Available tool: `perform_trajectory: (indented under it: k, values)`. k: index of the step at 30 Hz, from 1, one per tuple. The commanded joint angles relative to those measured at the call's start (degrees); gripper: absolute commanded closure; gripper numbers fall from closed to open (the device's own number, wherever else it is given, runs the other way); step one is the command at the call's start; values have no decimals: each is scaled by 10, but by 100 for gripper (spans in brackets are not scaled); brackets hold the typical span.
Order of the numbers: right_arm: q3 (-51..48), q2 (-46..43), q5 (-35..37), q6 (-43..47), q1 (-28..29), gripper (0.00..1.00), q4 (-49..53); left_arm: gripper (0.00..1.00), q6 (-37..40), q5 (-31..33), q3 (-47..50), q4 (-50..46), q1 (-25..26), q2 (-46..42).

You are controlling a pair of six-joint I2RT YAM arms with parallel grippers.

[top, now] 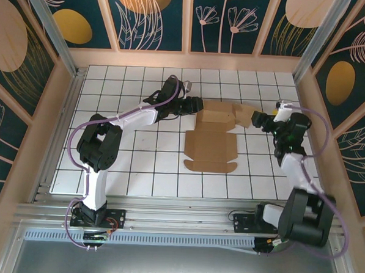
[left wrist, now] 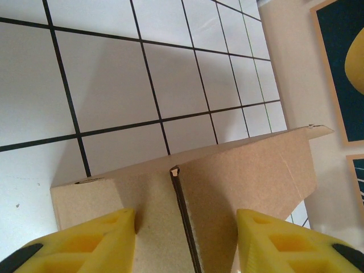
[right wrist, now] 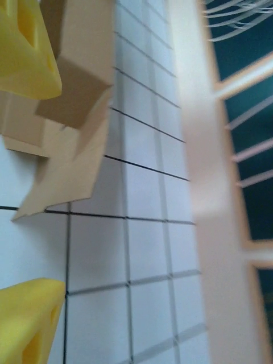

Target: Fold the paper box

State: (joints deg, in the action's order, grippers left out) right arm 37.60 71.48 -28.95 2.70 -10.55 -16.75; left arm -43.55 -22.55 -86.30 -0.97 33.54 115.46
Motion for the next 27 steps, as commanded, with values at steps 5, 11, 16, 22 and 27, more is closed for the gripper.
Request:
perform_trajectory:
  k: [5,11,16,22,27]
  values:
    - [82,145,-132,79,-4,15,16,54,14,-2,-11,-45,1,12]
    - [117,221,-131,73,-2,19,-7,54,17,1,-12,-48,2,11]
    - [149,268,-154,81,10,33,26,54,14,3,-14,-48,2,13]
    - [155,283,-141,71,27,54,43,53,12,7,-18,-51,2,16]
    - [136,269,-102,41,48,66,49,54,6,-9,-14,-35,2,17]
